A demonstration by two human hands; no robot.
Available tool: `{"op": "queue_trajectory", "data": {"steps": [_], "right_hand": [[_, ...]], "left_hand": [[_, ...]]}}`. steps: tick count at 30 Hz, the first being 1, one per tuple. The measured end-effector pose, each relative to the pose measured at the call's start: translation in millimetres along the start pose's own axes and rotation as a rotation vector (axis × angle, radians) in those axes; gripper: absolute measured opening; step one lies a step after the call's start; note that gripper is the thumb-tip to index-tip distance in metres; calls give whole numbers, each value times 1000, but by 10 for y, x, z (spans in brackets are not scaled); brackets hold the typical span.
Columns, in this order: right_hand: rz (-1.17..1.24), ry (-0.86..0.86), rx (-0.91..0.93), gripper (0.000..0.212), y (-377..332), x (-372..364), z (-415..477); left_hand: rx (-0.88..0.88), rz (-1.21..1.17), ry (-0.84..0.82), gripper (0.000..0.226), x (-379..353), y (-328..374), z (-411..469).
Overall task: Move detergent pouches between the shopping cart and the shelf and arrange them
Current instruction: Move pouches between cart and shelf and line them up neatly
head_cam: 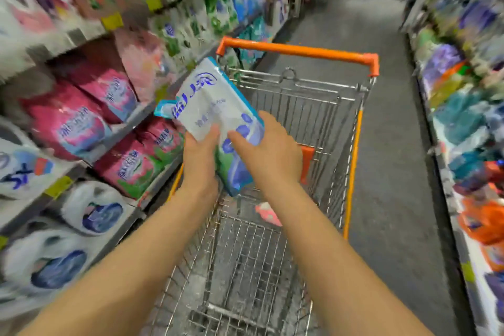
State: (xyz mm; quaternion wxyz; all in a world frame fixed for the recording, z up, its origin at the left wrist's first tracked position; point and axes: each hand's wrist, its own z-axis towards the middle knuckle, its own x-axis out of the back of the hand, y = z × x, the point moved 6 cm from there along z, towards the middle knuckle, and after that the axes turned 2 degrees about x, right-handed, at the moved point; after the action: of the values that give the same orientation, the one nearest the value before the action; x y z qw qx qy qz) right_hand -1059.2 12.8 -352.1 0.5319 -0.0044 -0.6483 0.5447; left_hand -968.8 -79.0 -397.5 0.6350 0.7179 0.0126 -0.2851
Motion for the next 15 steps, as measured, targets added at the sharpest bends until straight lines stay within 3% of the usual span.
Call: {"op": "queue_trajectory", "data": {"steps": [6,9,12,15], "right_hand": [[361,-177,133,76,-1077,362,-202],[572,-314,201,103,-1688,247,-280],[849,-378,281,65,-2293,204,-557],[1009,-398,368,59,-2915,35,-839]], "left_hand": [[-288,106,73,26,128,1530,-486],[-435,169,55,24,245,2279,-805],[-544,293,68,30,513,2919,-1089],[-633,357,102,25,949,3520,-1319]]}}
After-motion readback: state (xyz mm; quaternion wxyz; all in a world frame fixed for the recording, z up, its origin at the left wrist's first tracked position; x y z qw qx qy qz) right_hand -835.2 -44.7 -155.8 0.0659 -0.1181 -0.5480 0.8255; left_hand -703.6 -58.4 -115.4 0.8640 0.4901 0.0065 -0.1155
